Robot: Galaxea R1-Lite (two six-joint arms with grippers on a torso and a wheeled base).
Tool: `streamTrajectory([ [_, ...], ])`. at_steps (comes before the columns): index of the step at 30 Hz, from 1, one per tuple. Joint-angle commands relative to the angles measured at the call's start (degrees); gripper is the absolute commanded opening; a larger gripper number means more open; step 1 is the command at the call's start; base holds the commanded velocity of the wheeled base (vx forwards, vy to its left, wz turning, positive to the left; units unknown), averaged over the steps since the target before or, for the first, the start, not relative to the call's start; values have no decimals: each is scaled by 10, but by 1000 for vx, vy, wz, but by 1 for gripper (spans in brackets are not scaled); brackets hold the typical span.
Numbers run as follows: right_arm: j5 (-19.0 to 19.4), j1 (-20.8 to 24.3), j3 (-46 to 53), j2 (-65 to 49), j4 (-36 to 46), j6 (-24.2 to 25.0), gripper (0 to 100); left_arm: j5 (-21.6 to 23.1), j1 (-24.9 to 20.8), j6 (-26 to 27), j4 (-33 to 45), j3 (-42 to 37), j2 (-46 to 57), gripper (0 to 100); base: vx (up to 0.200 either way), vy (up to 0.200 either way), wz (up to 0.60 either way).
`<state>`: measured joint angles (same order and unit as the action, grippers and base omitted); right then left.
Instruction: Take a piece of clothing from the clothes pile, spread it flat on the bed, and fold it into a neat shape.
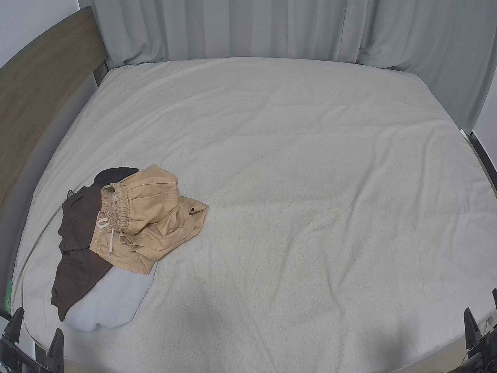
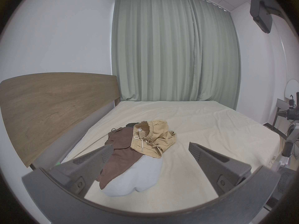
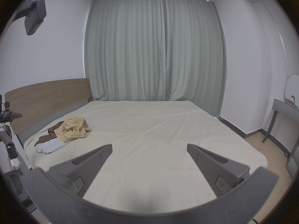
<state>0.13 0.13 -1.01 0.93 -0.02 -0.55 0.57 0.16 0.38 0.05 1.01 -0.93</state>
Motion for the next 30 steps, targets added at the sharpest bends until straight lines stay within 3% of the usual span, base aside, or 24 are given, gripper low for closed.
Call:
streamTrajectory([
  [1,1,0,10,-9,-1,-2,100,0,0,-1,0,-10,9,100,0,0,0],
  [30,1,0,10,-9,-1,-2,100,2,0,1,-9,-9,9,100,0,0,0],
])
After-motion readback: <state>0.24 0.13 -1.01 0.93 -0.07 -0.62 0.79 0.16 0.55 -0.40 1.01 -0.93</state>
